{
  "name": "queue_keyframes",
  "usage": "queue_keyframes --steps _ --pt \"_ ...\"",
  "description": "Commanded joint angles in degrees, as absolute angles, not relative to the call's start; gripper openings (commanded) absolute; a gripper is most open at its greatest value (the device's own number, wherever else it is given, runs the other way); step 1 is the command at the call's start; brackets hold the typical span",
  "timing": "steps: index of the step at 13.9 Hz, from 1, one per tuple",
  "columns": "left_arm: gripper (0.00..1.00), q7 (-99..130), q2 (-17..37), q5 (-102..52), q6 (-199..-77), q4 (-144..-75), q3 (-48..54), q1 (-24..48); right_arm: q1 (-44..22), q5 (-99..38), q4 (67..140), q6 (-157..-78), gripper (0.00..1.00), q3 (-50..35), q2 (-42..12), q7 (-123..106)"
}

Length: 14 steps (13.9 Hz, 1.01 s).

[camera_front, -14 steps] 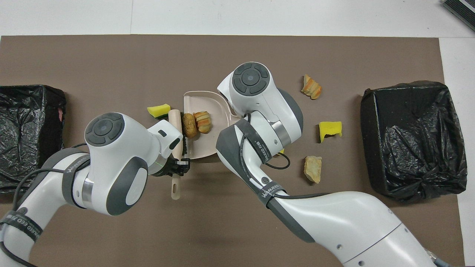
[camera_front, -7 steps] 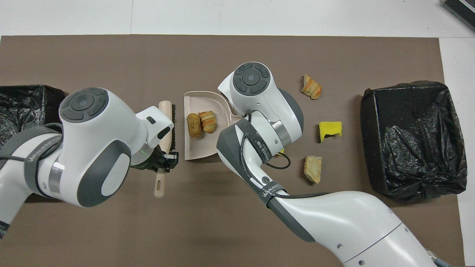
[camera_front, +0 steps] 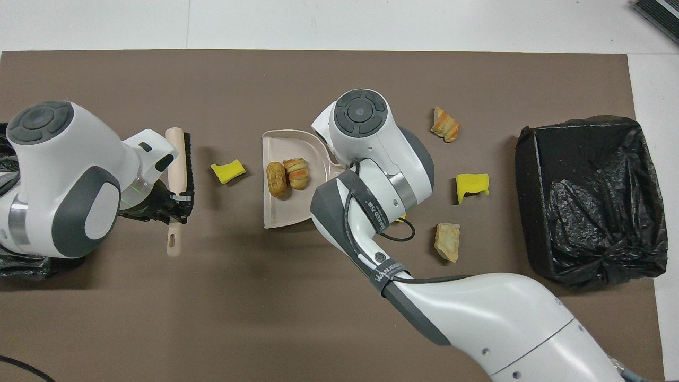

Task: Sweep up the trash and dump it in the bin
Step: 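Sweep the bread and sponge into the dustpan with the left gripper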

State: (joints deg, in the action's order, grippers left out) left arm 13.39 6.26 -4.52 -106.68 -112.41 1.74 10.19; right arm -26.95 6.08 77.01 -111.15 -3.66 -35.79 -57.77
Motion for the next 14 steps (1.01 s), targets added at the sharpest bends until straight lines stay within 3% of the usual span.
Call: queue_keyframes --steps 1,10,14 --pt "0.0 13.71 6.77 -4.13 -112.05 -116.62 2.46 11.51 -26.54 5.8 78.83 -113.38 0.0 -4.04 -35.33 -58.18" --pt "0.0 15.99 6.77 -12.04 -113.56 -116.55 2.9 23.81 -26.46 5.8 79.01 -113.91 0.0 -4.04 -35.33 -58.18" --pt "0.0 20.82 6.77 -12.04 -112.94 -115.49 2.9 24.61 -26.46 5.8 79.01 -113.91 0.0 -4.04 -35.33 -58.18"
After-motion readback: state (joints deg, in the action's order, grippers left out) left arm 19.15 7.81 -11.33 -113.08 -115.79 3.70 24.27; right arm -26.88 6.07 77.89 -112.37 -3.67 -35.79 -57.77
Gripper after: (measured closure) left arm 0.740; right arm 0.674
